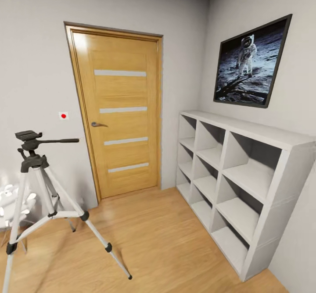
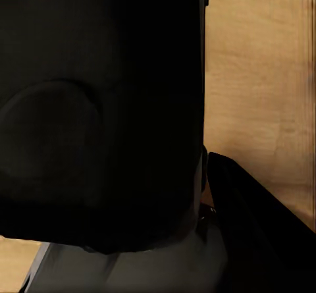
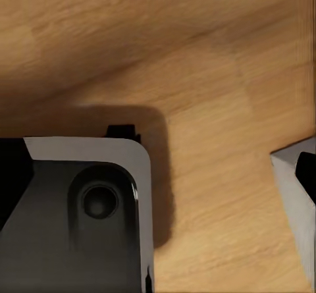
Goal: Attach the digital camera to the camera tripod in the bedroom.
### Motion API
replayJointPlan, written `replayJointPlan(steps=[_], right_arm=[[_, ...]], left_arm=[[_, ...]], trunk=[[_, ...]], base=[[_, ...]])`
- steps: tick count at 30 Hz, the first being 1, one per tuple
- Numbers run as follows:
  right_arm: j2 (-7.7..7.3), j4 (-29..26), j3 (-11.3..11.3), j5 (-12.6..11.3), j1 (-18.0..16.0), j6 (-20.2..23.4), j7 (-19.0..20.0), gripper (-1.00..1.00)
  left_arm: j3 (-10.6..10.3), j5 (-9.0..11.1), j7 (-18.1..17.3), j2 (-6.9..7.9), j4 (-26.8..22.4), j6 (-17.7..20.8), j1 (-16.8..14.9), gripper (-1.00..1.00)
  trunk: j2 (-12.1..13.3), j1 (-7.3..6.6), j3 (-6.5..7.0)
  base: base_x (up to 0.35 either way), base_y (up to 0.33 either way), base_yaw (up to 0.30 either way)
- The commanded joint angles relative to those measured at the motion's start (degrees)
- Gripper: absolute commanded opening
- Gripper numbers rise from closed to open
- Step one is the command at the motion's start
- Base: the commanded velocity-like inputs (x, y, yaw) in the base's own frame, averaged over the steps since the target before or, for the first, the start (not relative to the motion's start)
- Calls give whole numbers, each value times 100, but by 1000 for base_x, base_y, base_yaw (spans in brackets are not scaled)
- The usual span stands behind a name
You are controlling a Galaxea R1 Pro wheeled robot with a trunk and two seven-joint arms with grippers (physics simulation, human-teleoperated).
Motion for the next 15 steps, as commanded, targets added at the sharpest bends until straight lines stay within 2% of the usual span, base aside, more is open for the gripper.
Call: replayJointPlan(steps=[1,15], right_arm=[[-6,17,-50,56,-8,-32,15,100],[-24,17,-28,76,-8,-47,76,100]], left_arm=[[-50,36,13,0,-4,-11,-3,-100],[-41,50,12,9,-2,-2,-1,-100]], trunk=[[-4,3,-7],[-4,3,-7]], base=[[279,-166,-99],[279,-166,-22]])
